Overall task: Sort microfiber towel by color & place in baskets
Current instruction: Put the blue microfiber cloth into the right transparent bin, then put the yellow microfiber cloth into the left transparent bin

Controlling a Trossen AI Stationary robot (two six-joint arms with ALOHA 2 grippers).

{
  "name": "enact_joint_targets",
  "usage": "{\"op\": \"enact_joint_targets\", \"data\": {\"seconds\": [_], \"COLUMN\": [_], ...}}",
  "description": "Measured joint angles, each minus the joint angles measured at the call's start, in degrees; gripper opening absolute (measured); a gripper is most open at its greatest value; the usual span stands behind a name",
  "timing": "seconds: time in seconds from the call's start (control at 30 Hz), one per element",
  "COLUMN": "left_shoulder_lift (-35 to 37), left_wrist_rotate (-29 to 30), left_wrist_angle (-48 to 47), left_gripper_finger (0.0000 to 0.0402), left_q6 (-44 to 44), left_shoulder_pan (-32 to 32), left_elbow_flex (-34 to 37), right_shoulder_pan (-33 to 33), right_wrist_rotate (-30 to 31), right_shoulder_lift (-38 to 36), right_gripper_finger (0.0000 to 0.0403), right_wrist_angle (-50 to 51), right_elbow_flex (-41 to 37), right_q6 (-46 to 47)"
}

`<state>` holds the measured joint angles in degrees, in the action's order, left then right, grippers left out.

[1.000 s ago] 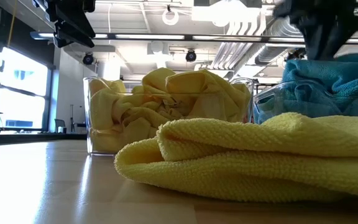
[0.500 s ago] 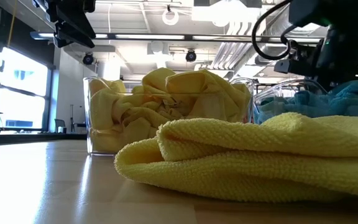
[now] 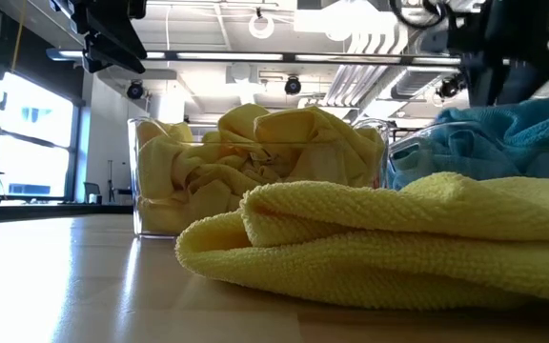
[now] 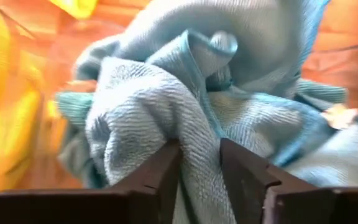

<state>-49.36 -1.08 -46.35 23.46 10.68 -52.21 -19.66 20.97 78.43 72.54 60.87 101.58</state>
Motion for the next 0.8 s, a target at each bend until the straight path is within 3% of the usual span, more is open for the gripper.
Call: {"op": "enact_joint_targets", "data": {"seconds": [0.17,0.33,0.53,0.8], "left_shoulder_lift": [0.0,0.0,0.0,-3.3], "left_wrist_rotate": [0.0,0.0,0.0,0.4], "left_wrist_angle": [0.0,0.0,0.3,8.0], "left_gripper_finger": [0.0122,0.0122,0.0122,0.0122], "left_q6": [0.0,0.0,0.4,2.9], "left_shoulder_pan": [0.0,0.0,0.0,0.7], "left_elbow_flex": [0.0,0.0,0.0,0.0], "right_shoulder_pan": [-0.1,-0.1,0.6,5.3], "right_wrist_rotate": [1.2,6.8,12.0,13.6], "right_shoulder_lift": [0.0,0.0,0.0,0.0], "right_gripper_finger": [0.0143,0.0171,0.0181,0.0181], "right_wrist_angle": [7.7,8.9,6.6,3.7], "right_elbow_flex": [8.3,13.2,14.5,14.5], "right_q6": [0.0,-2.7,-4.6,-9.5]}}
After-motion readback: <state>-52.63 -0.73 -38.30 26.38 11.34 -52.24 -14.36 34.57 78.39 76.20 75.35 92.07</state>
